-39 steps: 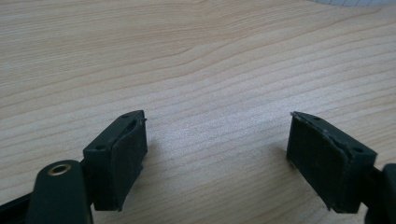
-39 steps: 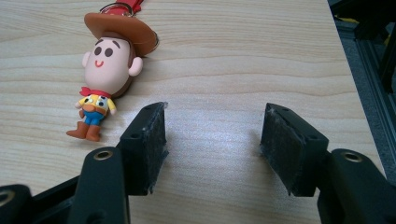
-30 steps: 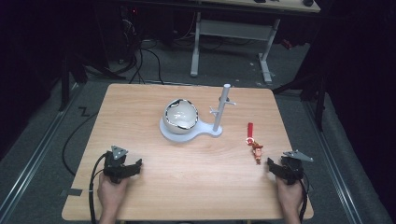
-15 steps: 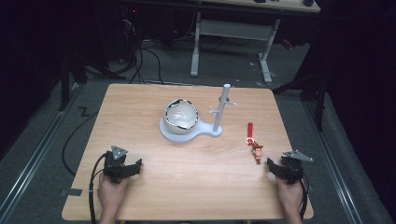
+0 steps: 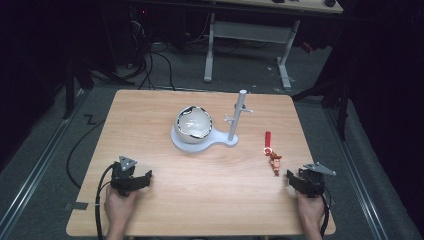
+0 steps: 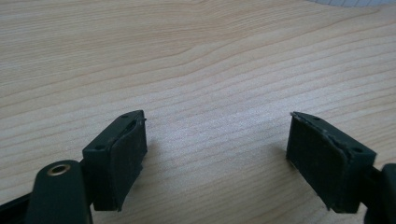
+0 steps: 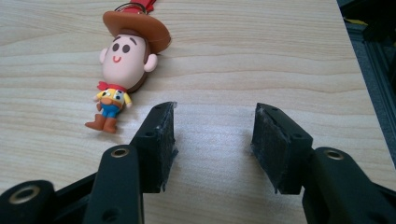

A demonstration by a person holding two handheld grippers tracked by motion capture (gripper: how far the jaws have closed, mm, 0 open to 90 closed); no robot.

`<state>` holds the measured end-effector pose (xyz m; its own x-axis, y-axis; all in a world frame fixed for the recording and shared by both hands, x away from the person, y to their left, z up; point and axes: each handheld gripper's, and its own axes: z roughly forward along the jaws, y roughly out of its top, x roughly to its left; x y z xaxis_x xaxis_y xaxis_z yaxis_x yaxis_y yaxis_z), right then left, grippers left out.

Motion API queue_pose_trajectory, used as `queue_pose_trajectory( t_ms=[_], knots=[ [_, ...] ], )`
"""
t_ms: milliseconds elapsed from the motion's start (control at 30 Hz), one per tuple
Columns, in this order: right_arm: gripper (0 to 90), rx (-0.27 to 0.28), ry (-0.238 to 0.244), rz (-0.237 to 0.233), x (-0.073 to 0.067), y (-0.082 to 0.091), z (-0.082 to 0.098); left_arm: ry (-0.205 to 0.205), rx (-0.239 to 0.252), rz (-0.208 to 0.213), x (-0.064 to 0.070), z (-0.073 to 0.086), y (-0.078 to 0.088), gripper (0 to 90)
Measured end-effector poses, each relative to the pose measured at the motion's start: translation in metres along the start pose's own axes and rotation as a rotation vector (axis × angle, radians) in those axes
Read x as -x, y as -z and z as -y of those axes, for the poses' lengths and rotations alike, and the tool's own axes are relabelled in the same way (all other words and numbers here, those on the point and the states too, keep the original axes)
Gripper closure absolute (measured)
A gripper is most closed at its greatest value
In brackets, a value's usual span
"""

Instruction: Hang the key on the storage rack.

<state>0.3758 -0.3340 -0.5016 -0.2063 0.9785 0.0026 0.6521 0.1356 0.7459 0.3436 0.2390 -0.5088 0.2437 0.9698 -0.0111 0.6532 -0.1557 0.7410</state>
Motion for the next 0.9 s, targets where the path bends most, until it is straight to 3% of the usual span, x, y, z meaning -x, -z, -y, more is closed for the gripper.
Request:
queue_pose_trajectory(
  t_ms=[433,900],
  knots=[
    [50.4,0.033,0.014,-0.017,-0.002,0.006,0.002,0.0,0.0,0.0,0.0,0.0,0.0,20.6],
    [52.3,0.068,0.004,-0.081,-0.014,0.012,-0.009,0.0,0.0,0.0,0.0,0.0,0.0,20.5]
  ],
)
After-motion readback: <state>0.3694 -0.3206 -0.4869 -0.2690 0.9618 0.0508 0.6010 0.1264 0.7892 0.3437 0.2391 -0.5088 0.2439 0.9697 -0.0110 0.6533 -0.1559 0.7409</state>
